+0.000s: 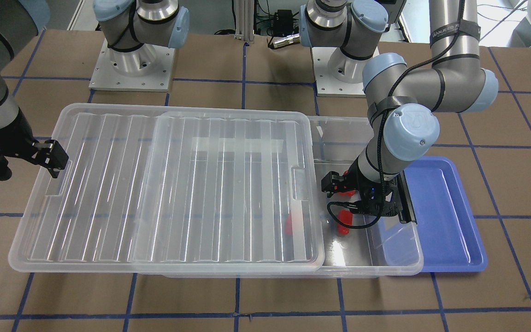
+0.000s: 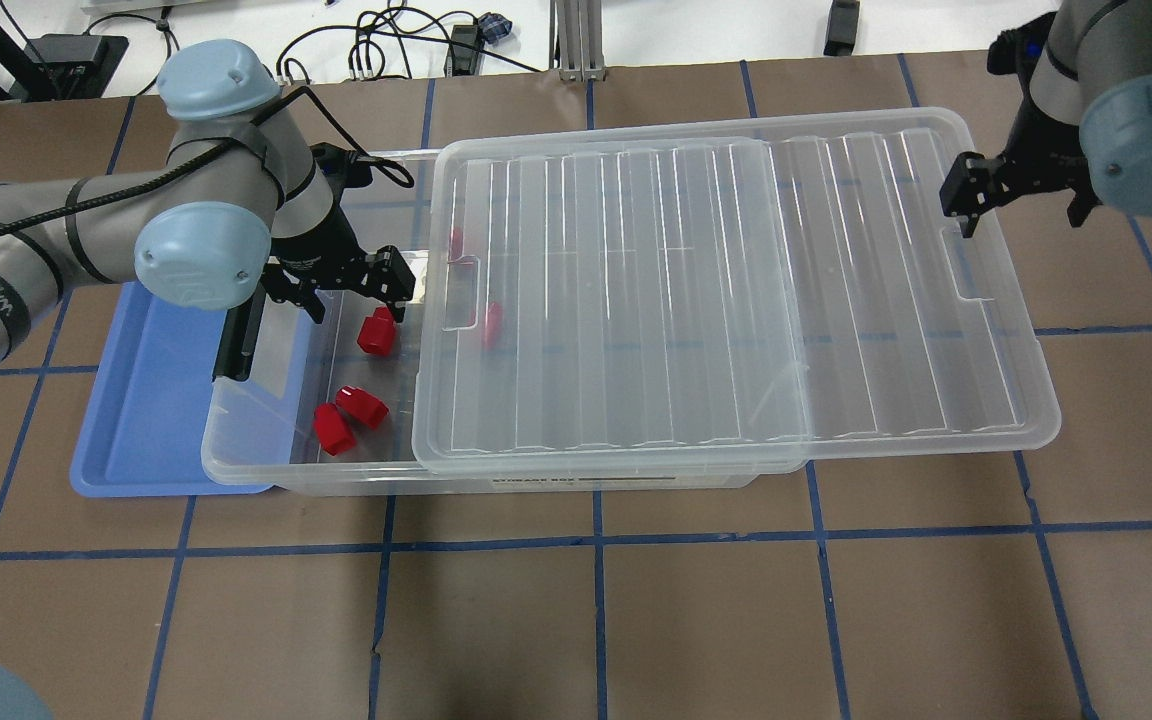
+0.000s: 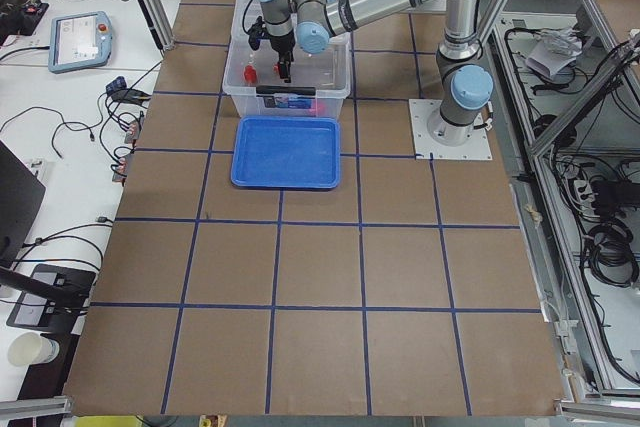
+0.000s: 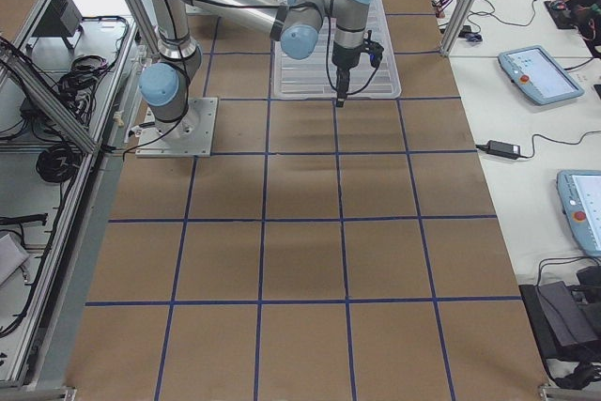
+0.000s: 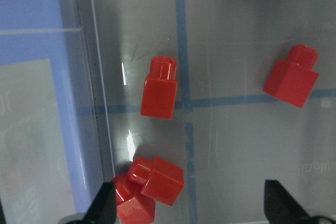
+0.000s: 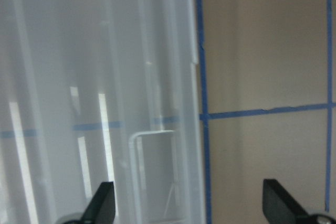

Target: Place red block in blue tray from box

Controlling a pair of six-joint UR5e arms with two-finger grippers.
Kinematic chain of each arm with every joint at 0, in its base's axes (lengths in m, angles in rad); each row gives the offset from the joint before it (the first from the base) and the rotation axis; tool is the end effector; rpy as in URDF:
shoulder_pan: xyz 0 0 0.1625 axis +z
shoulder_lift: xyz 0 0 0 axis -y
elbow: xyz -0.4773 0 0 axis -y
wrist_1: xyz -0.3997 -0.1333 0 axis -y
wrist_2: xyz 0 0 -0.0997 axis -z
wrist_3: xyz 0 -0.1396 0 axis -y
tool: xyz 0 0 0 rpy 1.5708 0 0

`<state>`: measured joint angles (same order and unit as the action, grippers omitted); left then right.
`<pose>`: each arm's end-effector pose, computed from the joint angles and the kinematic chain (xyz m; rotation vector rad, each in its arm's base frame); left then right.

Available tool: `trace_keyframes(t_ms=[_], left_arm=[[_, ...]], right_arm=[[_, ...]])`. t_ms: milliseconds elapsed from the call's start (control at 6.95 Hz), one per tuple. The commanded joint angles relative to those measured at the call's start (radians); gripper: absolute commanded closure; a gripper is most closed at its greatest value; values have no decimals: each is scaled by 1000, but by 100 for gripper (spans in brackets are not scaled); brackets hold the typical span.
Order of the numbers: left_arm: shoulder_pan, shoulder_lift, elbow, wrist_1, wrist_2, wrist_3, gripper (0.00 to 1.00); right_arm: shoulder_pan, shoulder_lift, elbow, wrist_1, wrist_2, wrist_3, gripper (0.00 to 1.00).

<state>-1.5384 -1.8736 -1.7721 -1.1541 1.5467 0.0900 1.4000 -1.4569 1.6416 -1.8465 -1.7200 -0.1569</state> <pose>-0.1178 -0.5836 0.2773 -0.0879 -3.1081 -0.1334 0.0159 -0.5700 0.4349 -0.0308 -2.9779 0.0975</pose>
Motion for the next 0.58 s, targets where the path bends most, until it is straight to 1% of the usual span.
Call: trace_keyframes(t_ms=[0,144,288,432], left_arm=[[1,-38,-23,106,1,16,0],[1,-53,-27,108,3,19,0],[4,-79,-24,115,6,-1,0],[6,-87,-24,125,4,-1,0]], right_arm=[[115,-46,-180,201,142,5,0],[131,-48,-225,295,201,95,30],[132,-46,-218,317,200,109,0],[132,-43,-217,316,214,108,0]])
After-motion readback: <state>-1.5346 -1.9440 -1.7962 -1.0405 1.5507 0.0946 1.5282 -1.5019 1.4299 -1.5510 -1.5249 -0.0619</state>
